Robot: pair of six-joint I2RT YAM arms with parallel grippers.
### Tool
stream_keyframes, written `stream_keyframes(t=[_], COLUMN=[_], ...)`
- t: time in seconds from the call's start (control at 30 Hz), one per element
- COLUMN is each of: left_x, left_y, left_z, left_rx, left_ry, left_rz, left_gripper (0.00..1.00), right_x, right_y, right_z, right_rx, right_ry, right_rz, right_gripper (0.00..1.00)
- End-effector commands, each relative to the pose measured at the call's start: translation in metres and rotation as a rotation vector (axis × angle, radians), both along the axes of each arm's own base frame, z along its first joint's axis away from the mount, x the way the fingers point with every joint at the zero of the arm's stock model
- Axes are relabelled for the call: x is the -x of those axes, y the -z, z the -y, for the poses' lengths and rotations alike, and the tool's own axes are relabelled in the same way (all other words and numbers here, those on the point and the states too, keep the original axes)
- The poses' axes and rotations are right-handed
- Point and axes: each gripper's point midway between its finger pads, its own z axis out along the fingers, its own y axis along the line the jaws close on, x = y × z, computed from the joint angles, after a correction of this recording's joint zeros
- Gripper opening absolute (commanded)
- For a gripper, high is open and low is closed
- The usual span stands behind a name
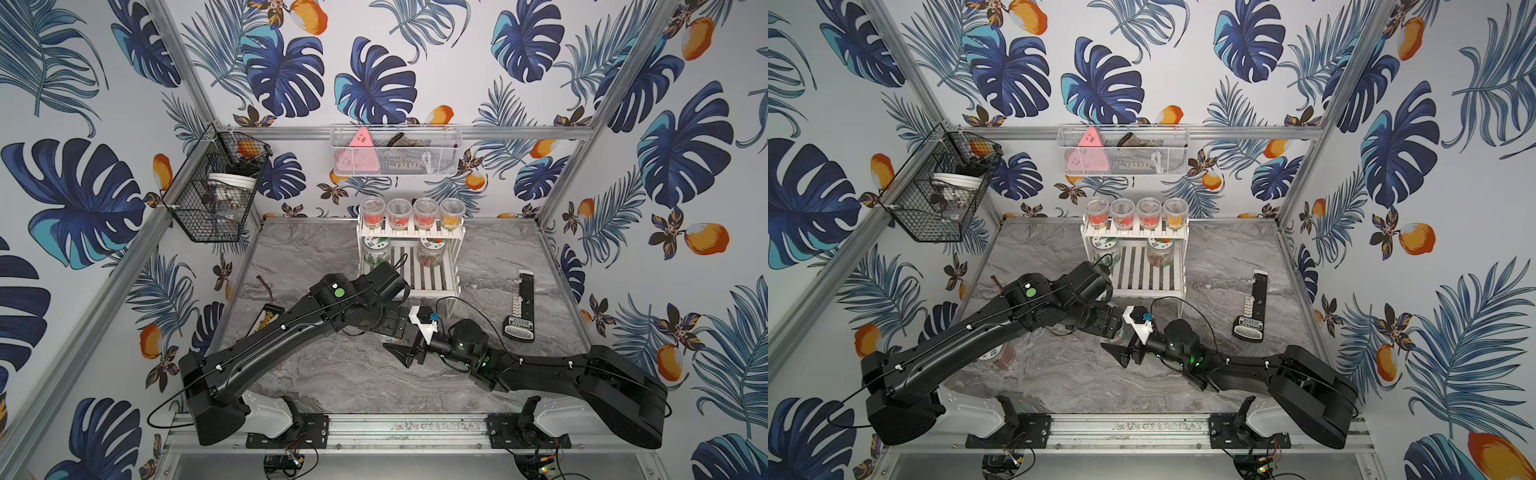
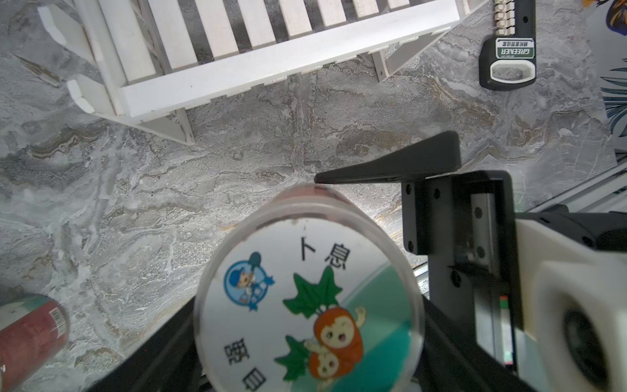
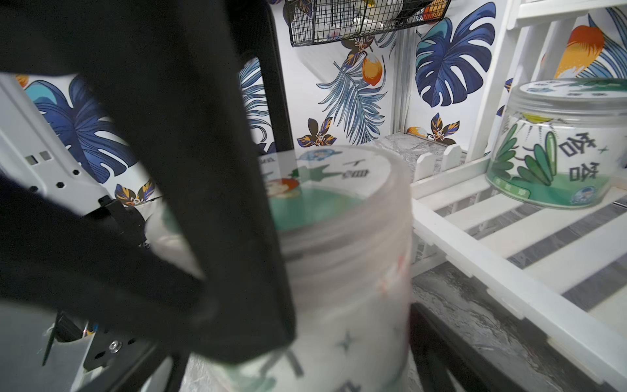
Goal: Place the seed container on the shelf
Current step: Pick up the seed jar at the center of the board.
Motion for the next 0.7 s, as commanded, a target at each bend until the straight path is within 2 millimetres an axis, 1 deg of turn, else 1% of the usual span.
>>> stream_keyframes(t=[0.0, 0.3, 0.37, 0.47, 0.57, 0.67], left_x=[-0.0006, 0.0025, 0.0023, 0.0031, 0.0023, -0.0002], left_y=[-0.0049, -0.0066, -0.007, -0.0072, -0.0087, -0.0114], left_z=[0.0084, 0.0131, 0.0125, 0.0121, 0.0109, 0.0082], left_rx=[0.045, 0.061, 0.059, 0.054, 0.053, 0.05], left_ry=[0.048, 0.095, 0.097, 0.106, 0.104, 0.09], left_rz=[0.01, 0.006, 0.009, 0.009, 0.019, 0.041], left_gripper=[0.85, 0.85, 0.85, 0.86, 0.9, 0.95], right_x=[0.0045, 0.0023, 0.0018, 0.0014, 0.0012, 0.0007], right_y=[-0.0112, -0.0176, -0.018, -0.0171, -0.0163, -0.0164], right_z=[-0.0016, -0.0054, -0.0069, -0.0075, -0.0062, -0.0065], right_rx=[-0.026, -0.055, -0.059, -0.058, -0.063, -0.065], right_ry=[-0.029, -0.03, -0.031, -0.031, -0.025, -0.025], right_rz=[0.04, 0.015, 0.008, 0.002, -0.004, -0.012], right_gripper=[1.0, 0.99, 0.98, 0.93, 0.87, 0.86])
